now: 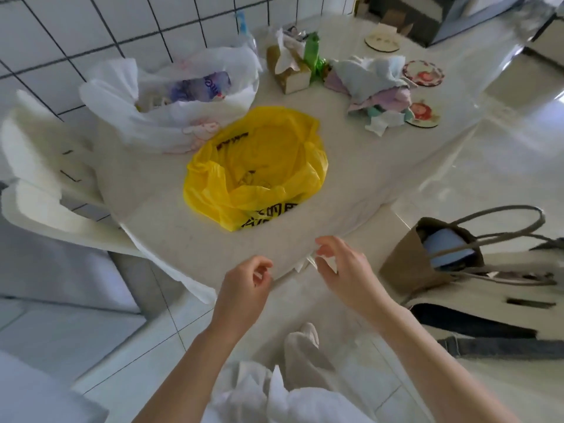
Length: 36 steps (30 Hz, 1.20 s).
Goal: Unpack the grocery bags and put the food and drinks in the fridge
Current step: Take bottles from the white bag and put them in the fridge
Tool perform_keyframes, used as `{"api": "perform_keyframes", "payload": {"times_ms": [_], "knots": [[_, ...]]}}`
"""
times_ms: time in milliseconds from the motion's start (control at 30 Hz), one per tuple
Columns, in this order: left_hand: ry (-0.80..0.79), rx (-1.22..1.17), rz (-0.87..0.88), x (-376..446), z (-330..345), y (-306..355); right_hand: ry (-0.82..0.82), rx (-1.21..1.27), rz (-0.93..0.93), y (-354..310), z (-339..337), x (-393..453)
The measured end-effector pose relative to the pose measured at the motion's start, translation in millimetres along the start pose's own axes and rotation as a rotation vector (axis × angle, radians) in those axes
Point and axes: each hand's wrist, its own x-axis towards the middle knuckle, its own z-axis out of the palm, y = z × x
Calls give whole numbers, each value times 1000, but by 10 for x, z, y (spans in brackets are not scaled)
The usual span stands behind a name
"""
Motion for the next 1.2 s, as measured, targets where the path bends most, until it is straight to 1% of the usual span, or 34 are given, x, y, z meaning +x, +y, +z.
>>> {"api": "perform_keyframes", "payload": {"times_ms": [133,300,433,767,933,1100,1200], "knots": [[64,-6,-39,391,98,247,-59,-37,-69,132,-319,552],[137,-24,-97,843,15,348,-138,-73,-138,77,-507,1176],[220,-22,-90,1315,-224,334,-141,-68,-191,-53,-495,1675],[358,-17,-70,2499,-939,272,-110,-105,-281,-476,-494,2774],[411,4,-93,2977,-1215,226,-160,-114,-338,-725,-486,3366],[476,0,-169,3498,-1474,206,-234,-143,-400,-907,-456,4087],[534,21,-180,3805,-1610,200,-283,-127,-391,-1045,-428,4517]]}}
